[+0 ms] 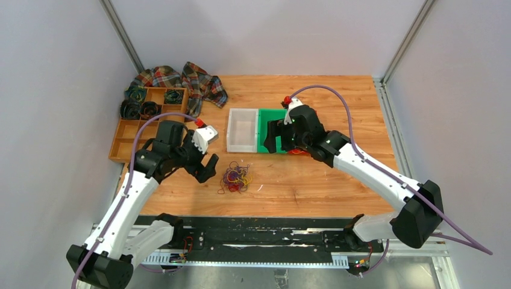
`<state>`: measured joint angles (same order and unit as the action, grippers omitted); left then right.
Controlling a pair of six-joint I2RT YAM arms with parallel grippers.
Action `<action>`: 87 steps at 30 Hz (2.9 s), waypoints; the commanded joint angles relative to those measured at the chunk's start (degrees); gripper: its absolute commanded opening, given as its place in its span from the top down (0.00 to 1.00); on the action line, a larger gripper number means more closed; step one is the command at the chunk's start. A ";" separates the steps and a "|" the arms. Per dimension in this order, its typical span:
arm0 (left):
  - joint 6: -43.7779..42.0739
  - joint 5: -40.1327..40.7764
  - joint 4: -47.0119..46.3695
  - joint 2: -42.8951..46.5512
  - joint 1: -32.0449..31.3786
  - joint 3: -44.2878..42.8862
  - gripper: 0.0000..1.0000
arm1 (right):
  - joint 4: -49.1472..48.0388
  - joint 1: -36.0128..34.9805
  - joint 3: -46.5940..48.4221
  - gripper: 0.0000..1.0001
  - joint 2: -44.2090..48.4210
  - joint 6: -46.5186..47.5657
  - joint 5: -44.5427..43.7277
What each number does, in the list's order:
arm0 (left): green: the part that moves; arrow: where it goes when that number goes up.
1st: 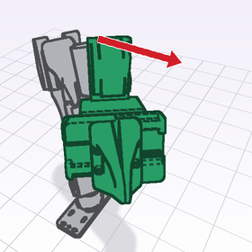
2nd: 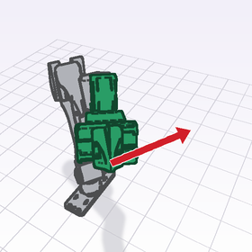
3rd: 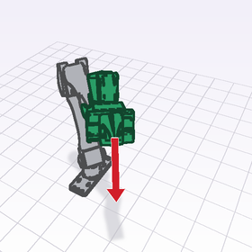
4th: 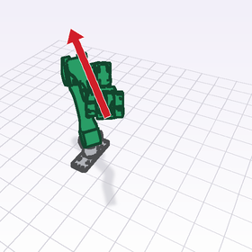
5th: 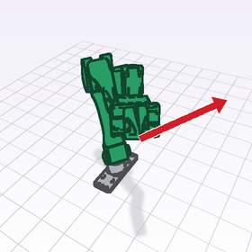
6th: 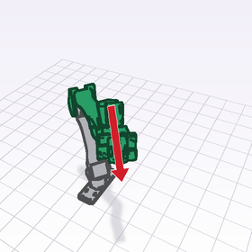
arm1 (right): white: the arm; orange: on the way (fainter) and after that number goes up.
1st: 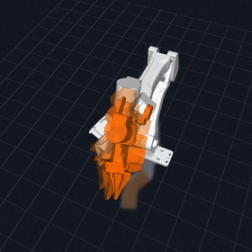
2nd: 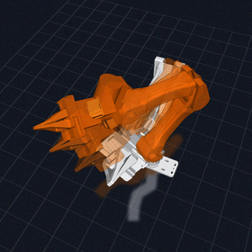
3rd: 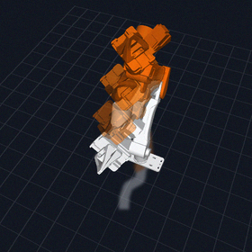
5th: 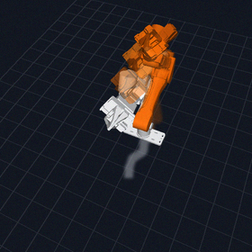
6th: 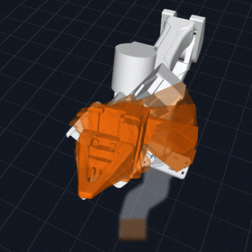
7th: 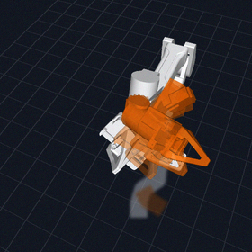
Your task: Untangle the cables
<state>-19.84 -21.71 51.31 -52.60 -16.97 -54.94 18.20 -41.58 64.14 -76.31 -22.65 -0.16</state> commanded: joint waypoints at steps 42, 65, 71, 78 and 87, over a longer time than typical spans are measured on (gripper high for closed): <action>-0.30 -10.79 -11.93 -20.09 -7.84 -5.01 0.99 | -3.49 -1.07 -9.44 0.39 7.64 -2.54 4.39; 2.33 -13.28 2.59 -10.66 -8.45 -21.60 0.99 | -20.31 -12.20 -1.37 0.16 1.17 1.38 4.86; 3.56 -13.98 3.51 -10.65 -8.55 -24.00 0.99 | -24.59 -12.50 -0.09 0.17 -3.18 0.31 7.37; 3.83 -13.33 4.50 -11.06 -8.75 -25.38 0.99 | -27.50 -13.16 0.12 0.19 -5.99 -0.81 6.64; 3.18 -11.71 5.70 -11.13 -8.80 -28.38 0.99 | -26.55 -13.39 -2.05 0.21 -4.67 -2.02 0.96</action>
<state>-16.23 -34.06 56.64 -64.20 -25.26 -80.07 -7.86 -53.78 62.50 -83.61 -24.23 5.21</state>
